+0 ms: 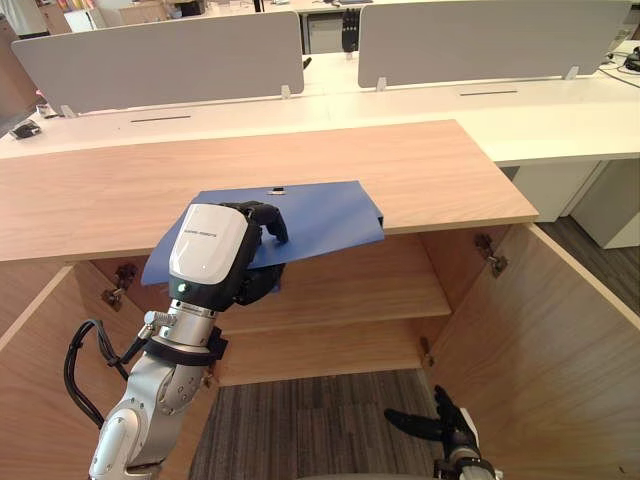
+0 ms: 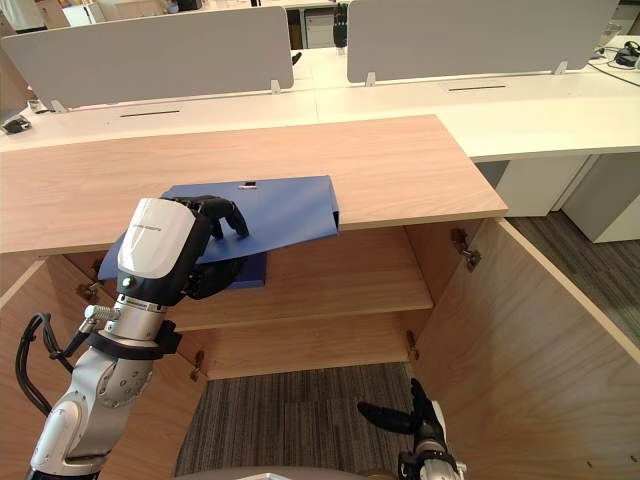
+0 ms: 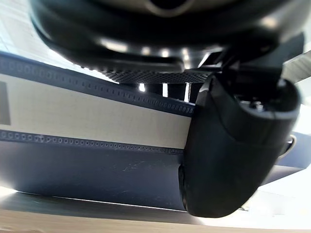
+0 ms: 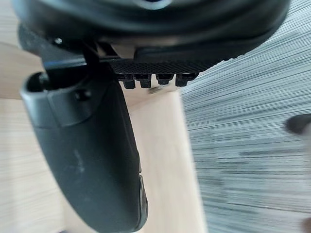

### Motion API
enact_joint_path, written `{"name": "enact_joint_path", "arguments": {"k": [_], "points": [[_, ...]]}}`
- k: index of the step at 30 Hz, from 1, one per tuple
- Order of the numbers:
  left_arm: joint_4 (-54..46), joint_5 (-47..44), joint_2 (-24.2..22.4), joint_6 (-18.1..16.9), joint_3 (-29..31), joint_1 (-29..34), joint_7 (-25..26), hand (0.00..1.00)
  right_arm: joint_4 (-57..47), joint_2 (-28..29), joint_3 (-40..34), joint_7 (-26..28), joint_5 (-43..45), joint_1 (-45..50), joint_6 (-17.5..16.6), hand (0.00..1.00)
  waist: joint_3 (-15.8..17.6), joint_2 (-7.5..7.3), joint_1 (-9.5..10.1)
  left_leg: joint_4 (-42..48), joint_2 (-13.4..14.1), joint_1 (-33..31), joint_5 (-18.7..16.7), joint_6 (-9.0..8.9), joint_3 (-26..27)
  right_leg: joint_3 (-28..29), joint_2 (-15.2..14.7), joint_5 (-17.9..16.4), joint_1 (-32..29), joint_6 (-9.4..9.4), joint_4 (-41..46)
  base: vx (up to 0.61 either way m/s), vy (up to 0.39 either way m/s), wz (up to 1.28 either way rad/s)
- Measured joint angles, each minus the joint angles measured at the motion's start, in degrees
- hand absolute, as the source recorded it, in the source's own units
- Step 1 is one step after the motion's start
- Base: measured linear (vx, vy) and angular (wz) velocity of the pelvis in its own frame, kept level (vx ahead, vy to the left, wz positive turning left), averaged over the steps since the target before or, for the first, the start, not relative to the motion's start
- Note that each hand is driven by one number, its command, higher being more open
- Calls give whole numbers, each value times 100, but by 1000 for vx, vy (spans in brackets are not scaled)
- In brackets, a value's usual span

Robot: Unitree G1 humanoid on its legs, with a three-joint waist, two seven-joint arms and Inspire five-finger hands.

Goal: Walk over to the cabinet, pick up the folder, carry it to the office cabinet, place the folder inside the office cabinet, then close the office cabinet door

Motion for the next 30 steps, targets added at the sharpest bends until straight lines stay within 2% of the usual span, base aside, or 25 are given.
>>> {"name": "enact_joint_path", "arguments": {"k": [6, 10, 13, 15, 17, 21, 30], "points": [[-582, -1376, -30, -255, -47, -6, -293, 0, -1555, 166, -5, 89, 586, 2, -16, 100, 37, -51, -1, -10, -10, -2, -20, 19, 0, 4, -7, 9, 7, -3, -24, 5, -2, 0], [-715, -2947, -293, -447, -46, 2, -387, 0, -2882, 211, -50, 124, 1053, 0, -79, 100, 89, -53, 4, -2, -12, 2, -32, 22, 4, 20, -11, 10, 12, -4, -22, 0, 0, 0], [-817, -4211, -714, -487, -32, 218, -489, 0, -4026, 205, -148, 182, 1331, -14, -189, 100, 107, -53, 14, 38, -5, 8, -71, 18, 53, 63, -8, 10, 13, -4, -22, -9, -16, -8], [-911, -5478, -877, -488, -26, 447, -704, 0, -4805, 172, -328, 200, 1584, -139, -407, 100, 199, -61, 30, 121, 7, 8, -132, 13, 106, 106, -6, 10, 27, -4, -22, -20, -20, -11], [-914, -6076, -905, -480, -21, 579, -862, 0, -5216, 85, -425, 203, 1789, -308, -554, 100, 209, -61, 35, 123, 6, 11, -142, 16, 127, 127, -5, 10, 21, -4, -22, -13, -16, -7], [-912, -7002, -908, -447, -22, 701, -1245, 0, -5611, -282, -406, 262, 2070, -754, -838, 100, 212, -66, 38, 123, 3, 11, -150, 16, 140, 137, -6, 12, 17, -1, -23, -1, -4, -1], [-451, -8352, -746, -220, -116, 724, -2012, 0, -5533, -1475, 216, 700, 2257, -1470, -864, 100, 216, -71, 119, 123, -4, -2, -153, 17, 115, 108, -16, 27, 20, 23, -22, -1, -2, 0]]}}
